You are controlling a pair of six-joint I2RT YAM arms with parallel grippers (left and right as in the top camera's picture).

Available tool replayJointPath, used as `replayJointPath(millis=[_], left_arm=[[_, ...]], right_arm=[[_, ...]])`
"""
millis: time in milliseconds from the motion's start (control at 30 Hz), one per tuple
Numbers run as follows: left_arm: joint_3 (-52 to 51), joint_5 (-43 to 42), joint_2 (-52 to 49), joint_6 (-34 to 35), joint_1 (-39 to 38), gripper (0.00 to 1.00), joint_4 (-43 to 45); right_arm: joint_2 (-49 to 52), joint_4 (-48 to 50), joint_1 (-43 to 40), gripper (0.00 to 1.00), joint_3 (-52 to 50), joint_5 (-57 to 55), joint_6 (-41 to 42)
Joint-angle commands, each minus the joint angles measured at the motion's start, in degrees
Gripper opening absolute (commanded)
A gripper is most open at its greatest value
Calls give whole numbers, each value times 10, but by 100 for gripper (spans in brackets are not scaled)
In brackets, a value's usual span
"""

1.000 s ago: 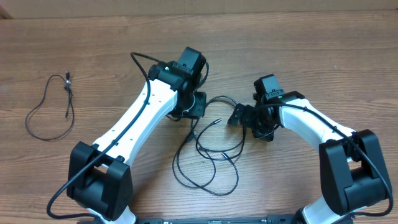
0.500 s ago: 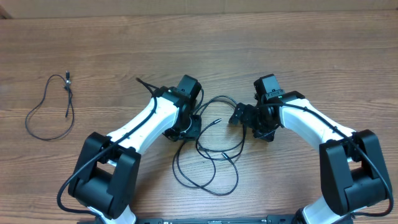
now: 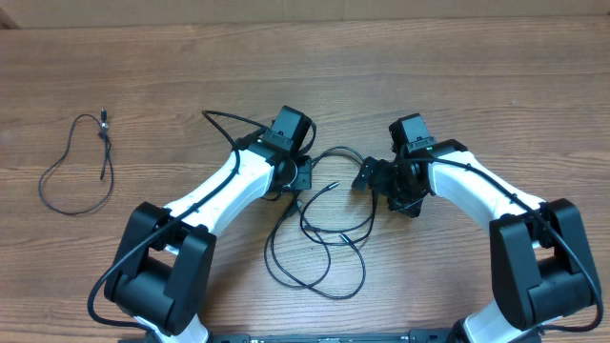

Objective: Untangle cables

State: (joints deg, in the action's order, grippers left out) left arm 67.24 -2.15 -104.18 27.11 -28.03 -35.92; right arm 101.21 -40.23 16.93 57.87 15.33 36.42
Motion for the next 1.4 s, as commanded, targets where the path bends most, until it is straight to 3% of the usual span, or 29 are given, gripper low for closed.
replayJointPath(millis=[0,267,1133,1367], left_arm=[[-2,27,-4,13,-2,17,3],[-20,28,-4,23,-12,12,11],[-83,26,-4,38,-17,13,90],[-83,22,-23,38,-17,19,94]], right_arm=[[11,-3,-2,100,-9,-38,2],[11,-3,-2,100,-9,-37,2],[11,-4,-2,100,-9,-37,2],[11,-4,-2,100,-9,-37,2]])
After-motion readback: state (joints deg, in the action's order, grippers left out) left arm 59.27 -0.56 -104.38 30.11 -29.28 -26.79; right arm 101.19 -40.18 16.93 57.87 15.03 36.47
